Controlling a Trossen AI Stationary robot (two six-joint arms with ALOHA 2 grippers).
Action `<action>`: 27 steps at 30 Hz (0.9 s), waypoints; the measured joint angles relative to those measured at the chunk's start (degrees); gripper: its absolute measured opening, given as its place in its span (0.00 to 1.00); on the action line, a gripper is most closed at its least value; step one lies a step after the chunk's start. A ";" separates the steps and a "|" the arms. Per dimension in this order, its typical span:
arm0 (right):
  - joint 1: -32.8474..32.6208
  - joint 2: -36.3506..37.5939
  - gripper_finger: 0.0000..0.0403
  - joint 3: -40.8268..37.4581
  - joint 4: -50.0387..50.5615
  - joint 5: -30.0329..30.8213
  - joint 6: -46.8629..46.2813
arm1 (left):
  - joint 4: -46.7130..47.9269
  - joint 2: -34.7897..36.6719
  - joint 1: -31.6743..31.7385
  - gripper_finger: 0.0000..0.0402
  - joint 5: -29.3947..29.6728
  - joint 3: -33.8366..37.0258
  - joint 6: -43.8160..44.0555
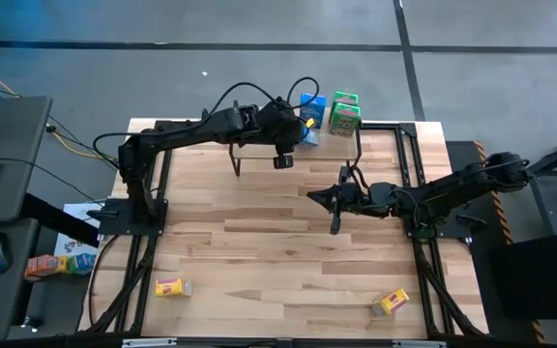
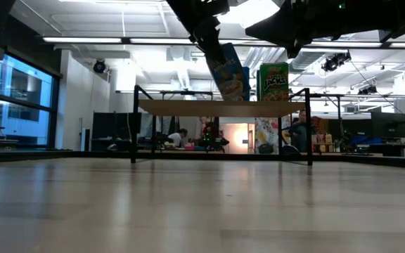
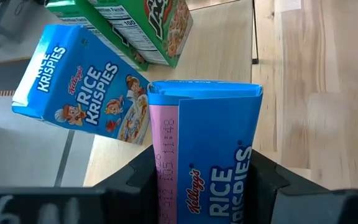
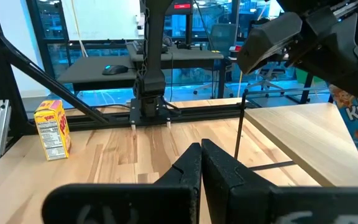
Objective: Stack cereal on shelf
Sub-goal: Put the blue cereal box on the shelf
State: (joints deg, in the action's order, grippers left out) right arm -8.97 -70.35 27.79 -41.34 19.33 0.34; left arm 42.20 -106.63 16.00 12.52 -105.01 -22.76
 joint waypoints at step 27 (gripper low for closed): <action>0.00 0.01 0.00 0.00 -0.02 0.00 1.18 | -0.06 0.00 0.62 0.39 0.01 0.07 -1.95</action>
State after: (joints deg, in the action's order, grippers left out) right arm -8.97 -70.34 27.79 -41.36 19.33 1.52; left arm 42.15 -106.63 16.62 12.53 -104.95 -24.71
